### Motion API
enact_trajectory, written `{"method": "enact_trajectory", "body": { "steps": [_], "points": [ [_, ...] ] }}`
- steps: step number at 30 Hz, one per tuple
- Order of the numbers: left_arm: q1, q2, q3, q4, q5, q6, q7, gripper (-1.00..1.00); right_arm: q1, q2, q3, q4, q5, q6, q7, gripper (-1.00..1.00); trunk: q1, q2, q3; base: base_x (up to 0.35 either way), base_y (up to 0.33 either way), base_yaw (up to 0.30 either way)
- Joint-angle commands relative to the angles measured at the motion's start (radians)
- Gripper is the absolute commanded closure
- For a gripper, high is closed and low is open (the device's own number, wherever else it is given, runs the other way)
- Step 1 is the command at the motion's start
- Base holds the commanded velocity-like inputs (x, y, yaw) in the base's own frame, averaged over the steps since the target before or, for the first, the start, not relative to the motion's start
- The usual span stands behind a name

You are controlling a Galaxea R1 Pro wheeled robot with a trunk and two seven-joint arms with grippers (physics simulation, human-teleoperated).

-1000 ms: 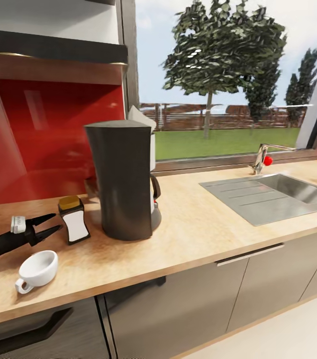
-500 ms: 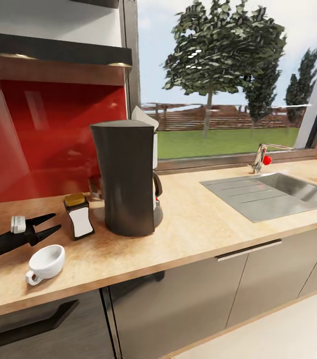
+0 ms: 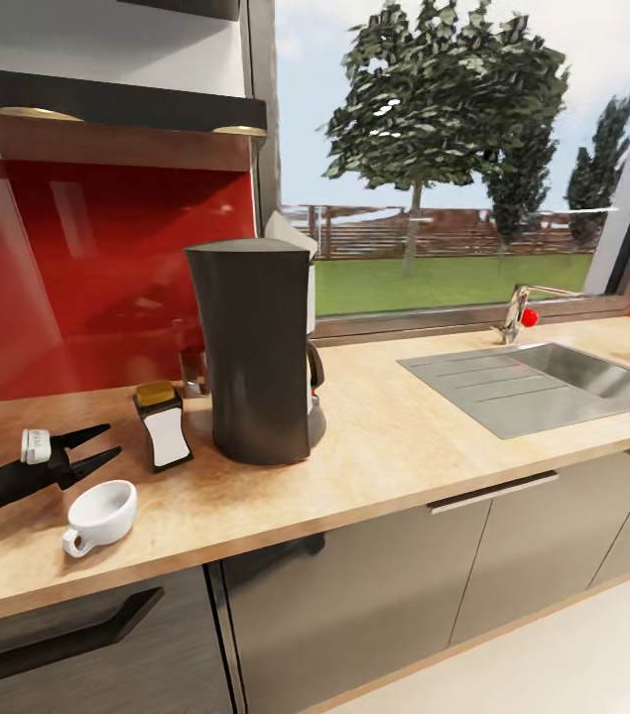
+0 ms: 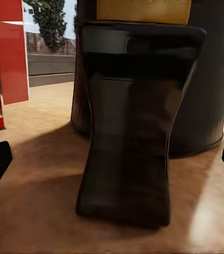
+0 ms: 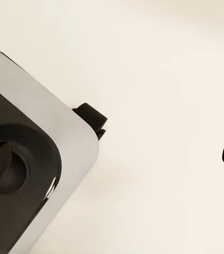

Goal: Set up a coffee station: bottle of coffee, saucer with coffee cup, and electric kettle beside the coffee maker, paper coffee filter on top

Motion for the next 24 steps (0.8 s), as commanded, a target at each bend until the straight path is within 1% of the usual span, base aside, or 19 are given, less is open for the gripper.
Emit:
{"method": "enact_trajectory", "body": {
  "steps": [1, 8, 16, 24],
  "points": [
    [-0.001, 0.001, -0.001, 0.001, 0.003, -0.005, -0.002, -1.00, -0.001, 0.001, 0.007, 0.003, -0.011, -0.004, 0.007, -1.00, 0.000, -0.001, -0.001, -0.001, 0.106, 0.000],
    [-0.001, 0.000, -0.001, 0.001, 0.003, -0.006, -0.003, -1.00, -0.001, 0.001, 0.007, 0.003, -0.011, -0.004, 0.007, -1.00, 0.000, -0.001, -0.001, -0.020, 0.038, 0.000],
    [-0.001, 0.002, -0.001, 0.001, 0.003, -0.005, -0.003, -1.00, -0.001, 0.001, 0.007, 0.003, -0.011, -0.004, 0.007, -1.00, 0.000, -0.001, -0.001, -0.269, 0.003, 0.000],
    [-0.001, 0.002, -0.001, -0.002, 0.003, -0.005, -0.003, -1.00, -0.001, 0.001, 0.007, 0.003, -0.011, -0.004, 0.007, -1.00, 0.000, -0.001, -0.001, -0.165, 0.000, 0.000]
  ]
}}
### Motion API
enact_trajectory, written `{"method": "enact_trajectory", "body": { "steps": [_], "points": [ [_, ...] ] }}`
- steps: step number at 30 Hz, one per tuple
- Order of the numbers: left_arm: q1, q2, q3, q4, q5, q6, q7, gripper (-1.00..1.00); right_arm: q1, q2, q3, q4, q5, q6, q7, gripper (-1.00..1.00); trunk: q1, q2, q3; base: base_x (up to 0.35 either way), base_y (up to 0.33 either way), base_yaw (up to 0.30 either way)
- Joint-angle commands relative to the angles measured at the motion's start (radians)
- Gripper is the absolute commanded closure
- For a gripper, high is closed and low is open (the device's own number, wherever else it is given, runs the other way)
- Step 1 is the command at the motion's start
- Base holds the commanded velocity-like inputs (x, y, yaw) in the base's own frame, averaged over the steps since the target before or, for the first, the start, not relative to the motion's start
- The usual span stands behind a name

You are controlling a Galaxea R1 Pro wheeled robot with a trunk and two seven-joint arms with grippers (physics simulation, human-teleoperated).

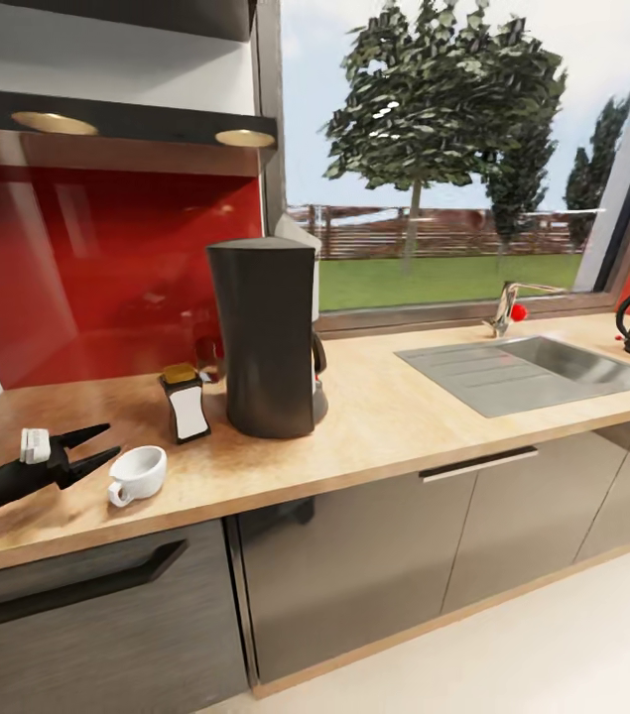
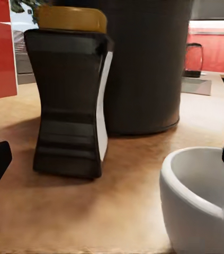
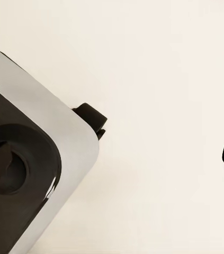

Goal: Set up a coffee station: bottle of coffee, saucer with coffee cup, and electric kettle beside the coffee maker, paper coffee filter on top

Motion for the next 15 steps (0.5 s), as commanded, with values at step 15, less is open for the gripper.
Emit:
{"method": "enact_trajectory", "body": {
  "steps": [15],
  "points": [
    [0.017, -0.021, -0.003, -0.018, 0.005, 0.015, -0.010, -1.00, -0.007, -0.001, -0.004, 0.001, -0.021, -0.005, 0.004, -1.00, -0.001, -0.001, -0.001, -0.018, 0.000, 0.000]
  ]
}}
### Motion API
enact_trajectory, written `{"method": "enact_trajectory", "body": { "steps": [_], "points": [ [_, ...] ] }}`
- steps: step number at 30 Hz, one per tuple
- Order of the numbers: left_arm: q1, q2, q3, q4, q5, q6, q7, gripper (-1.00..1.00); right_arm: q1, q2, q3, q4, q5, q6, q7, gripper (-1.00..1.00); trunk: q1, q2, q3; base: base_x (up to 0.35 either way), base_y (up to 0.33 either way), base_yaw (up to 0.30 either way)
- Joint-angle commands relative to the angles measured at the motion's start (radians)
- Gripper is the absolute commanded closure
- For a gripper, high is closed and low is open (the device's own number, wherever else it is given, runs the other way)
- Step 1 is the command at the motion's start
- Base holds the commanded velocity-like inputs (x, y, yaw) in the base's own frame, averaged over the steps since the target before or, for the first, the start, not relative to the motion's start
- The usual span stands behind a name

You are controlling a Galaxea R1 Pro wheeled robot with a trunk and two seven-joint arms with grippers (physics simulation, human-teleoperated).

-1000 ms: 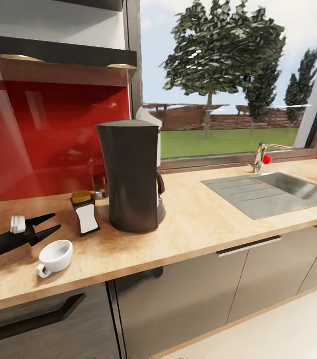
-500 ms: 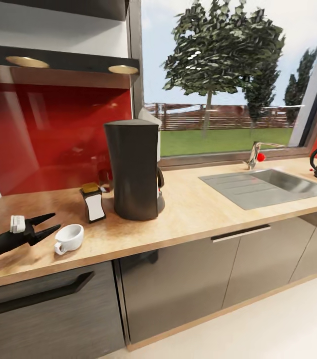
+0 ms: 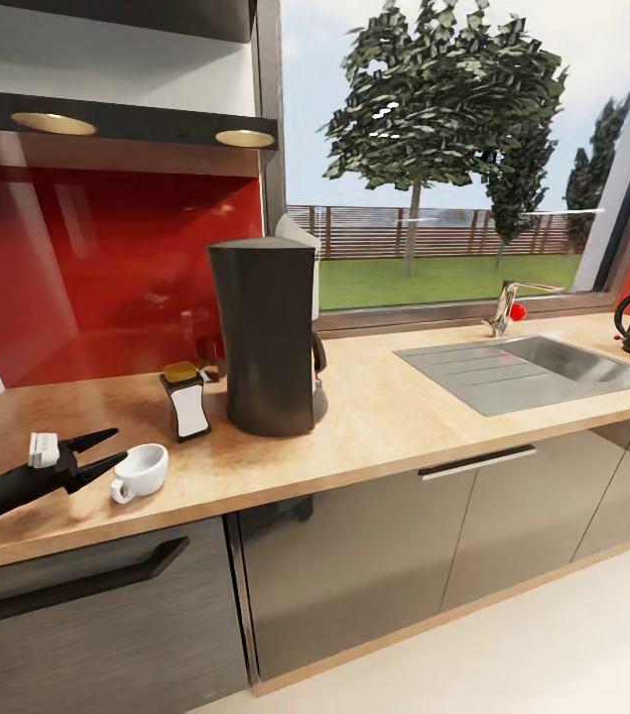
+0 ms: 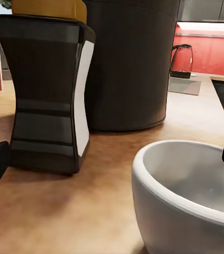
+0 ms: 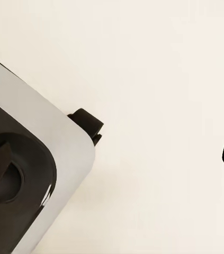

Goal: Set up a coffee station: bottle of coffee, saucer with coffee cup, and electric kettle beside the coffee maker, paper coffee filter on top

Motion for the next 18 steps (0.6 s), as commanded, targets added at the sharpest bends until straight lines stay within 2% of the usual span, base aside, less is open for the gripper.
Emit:
{"method": "enact_trajectory", "body": {
  "steps": [1, 10, 18],
  "points": [
    [-0.001, 0.000, -0.002, 0.001, 0.004, -0.003, -0.002, -1.00, -0.001, 0.001, 0.007, 0.003, -0.011, -0.004, 0.007, -1.00, 0.000, -0.001, -0.001, 0.000, 0.000, 0.000],
    [-0.001, 0.003, 0.001, 0.000, 0.004, -0.004, -0.002, -1.00, -0.001, 0.001, 0.008, 0.003, -0.010, -0.004, 0.007, -1.00, 0.000, -0.001, -0.001, 0.000, 0.000, 0.000],
    [-0.038, -0.042, 0.046, -0.045, 0.004, 0.041, 0.005, -1.00, -0.002, 0.001, -0.013, 0.003, -0.027, -0.005, 0.009, -1.00, 0.000, -0.001, -0.001, 0.000, 0.000, 0.000]
  ]
}}
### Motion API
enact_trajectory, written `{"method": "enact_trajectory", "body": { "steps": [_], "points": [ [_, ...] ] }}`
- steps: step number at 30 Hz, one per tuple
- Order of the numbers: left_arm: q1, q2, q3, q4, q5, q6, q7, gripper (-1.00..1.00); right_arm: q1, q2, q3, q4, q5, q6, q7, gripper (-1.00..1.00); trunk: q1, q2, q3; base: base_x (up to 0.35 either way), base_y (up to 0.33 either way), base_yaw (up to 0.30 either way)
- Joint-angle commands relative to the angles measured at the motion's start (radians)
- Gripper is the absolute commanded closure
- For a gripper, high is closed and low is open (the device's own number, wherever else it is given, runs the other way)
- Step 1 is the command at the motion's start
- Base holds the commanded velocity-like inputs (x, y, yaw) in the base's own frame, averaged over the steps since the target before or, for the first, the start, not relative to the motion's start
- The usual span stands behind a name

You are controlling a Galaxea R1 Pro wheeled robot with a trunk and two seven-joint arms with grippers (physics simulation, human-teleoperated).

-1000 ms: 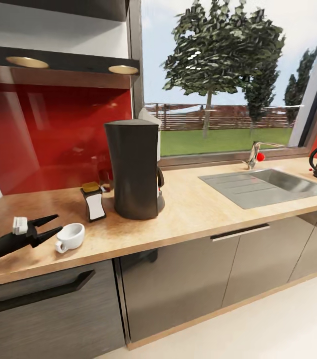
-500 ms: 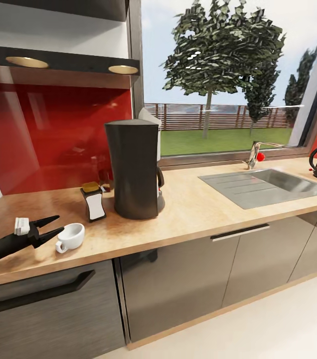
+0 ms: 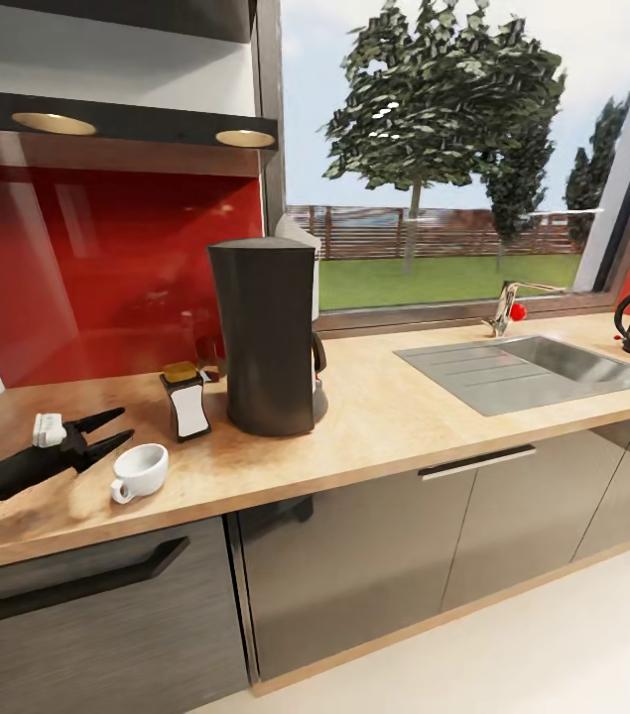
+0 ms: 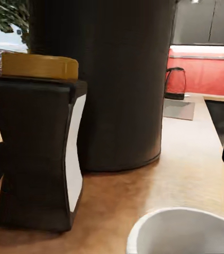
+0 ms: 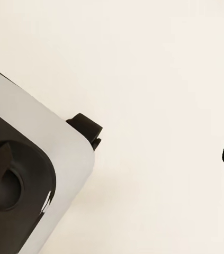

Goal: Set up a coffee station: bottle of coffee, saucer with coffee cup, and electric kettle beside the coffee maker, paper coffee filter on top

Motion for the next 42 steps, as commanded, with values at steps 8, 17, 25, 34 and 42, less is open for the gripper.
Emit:
{"method": "enact_trajectory", "body": {
  "steps": [8, 17, 25, 34, 42],
  "points": [
    [-0.004, -0.008, 0.203, -0.284, 0.003, 0.295, -0.002, -1.00, -0.001, 0.001, 0.004, 0.003, -0.013, -0.004, 0.008, -1.00, 0.000, -0.001, -0.001, 0.000, 0.000, 0.000],
    [-0.004, -0.008, 0.205, -0.282, 0.003, 0.298, -0.003, -1.00, -0.001, 0.001, 0.004, 0.003, -0.013, -0.004, 0.008, -1.00, 0.000, -0.001, -0.001, 0.000, 0.000, 0.000],
    [-0.004, -0.008, 0.204, -0.279, 0.003, 0.299, -0.003, -1.00, -0.001, 0.001, 0.004, 0.002, -0.013, -0.004, 0.008, -1.00, 0.000, -0.001, -0.001, -0.093, -0.020, 0.008],
    [-0.004, -0.011, 0.204, -0.276, 0.003, 0.300, -0.003, -1.00, -0.001, 0.001, 0.003, 0.002, -0.014, -0.003, 0.007, -1.00, 0.000, -0.001, -0.001, -0.078, -0.027, 0.159],
    [-0.004, -0.013, 0.205, -0.275, 0.003, 0.300, -0.003, -1.00, 0.000, 0.001, 0.003, 0.004, -0.014, -0.004, 0.008, -1.00, 0.000, -0.001, -0.001, -0.086, -0.040, 0.020]
  ]
}}
